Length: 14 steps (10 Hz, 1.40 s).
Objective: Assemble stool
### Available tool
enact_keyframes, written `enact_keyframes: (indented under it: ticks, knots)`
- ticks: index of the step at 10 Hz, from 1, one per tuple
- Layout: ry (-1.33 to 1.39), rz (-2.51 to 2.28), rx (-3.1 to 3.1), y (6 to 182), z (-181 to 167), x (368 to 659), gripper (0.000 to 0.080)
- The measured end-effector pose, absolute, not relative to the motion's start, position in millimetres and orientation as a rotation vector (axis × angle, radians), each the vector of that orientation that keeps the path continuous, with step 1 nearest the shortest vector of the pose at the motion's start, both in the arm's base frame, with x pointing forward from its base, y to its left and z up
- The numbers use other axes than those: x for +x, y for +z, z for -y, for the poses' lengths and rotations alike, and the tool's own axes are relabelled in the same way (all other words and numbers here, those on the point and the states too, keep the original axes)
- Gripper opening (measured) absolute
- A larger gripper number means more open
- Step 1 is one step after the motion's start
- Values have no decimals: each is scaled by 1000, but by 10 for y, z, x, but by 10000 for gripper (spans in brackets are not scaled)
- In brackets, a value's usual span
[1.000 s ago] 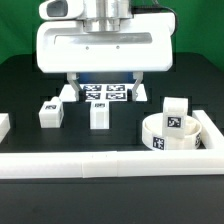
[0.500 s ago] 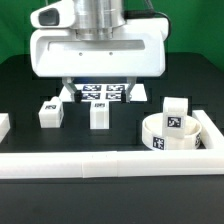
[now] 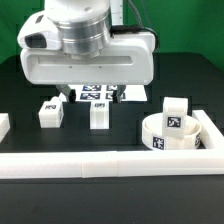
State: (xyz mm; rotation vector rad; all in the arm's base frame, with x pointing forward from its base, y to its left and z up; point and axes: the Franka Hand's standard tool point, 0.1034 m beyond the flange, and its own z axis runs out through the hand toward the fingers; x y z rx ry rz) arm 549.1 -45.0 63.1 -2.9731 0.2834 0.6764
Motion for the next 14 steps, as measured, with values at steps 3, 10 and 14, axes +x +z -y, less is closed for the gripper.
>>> enact_keyframes:
  ticks: [3,10,14]
  knots:
    - [969,-275,-2877,450,456,5348,649]
    - [1421,-252,-2664,268,444,5127,649]
    - [1393,-241,-2674,116,389,5079,649]
